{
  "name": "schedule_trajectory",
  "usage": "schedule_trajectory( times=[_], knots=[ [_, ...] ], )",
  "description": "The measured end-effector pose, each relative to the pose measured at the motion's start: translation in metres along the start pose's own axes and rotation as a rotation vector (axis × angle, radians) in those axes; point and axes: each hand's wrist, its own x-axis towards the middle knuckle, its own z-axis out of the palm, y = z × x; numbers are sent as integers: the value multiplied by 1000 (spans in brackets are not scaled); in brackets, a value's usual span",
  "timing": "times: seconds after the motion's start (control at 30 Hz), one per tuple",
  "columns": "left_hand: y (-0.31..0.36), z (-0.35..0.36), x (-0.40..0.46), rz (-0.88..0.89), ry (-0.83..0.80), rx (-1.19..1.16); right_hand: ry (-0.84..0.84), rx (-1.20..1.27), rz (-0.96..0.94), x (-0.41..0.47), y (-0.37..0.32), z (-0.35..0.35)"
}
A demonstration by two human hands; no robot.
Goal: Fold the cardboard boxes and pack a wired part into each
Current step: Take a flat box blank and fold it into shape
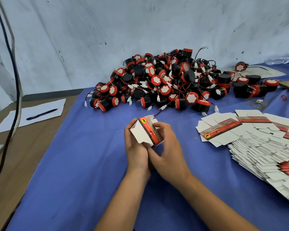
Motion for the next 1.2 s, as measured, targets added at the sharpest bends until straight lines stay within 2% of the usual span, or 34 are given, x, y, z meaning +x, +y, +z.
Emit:
schedule_trajectory(
  times=[0.1,0.13,0.27,0.33,0.4,0.57,0.7,0.87,0.93,1.0,1.07,1.2],
  knots=[
    [4,-11,4,223,30,107,-236,110,40,1,1,-9],
    [7,-14,6,301,30,188,-263,140,69,0,1,-11],
    [12,-29,13,599,-80,628,-140,93,134,5,2,-14],
    [12,-29,10,672,-160,790,-127,113,118,9,2,-19],
    [12,-24,5,627,-234,751,-153,235,135,11,3,-22],
    [12,-11,3,350,-222,318,-90,358,198,12,6,-23],
    [12,-10,-1,306,-280,346,-66,365,228,14,10,-22],
    [11,-4,-6,442,-348,476,74,215,197,13,13,-22],
    [10,-3,-5,461,-327,482,-30,349,220,14,12,-27],
    [12,-4,-2,400,-246,416,-151,500,242,15,11,-32],
    [12,-8,1,350,-191,376,-178,525,239,15,8,-33],
    [13,-10,1,351,-198,359,-284,519,272,15,8,-35]
  ],
)
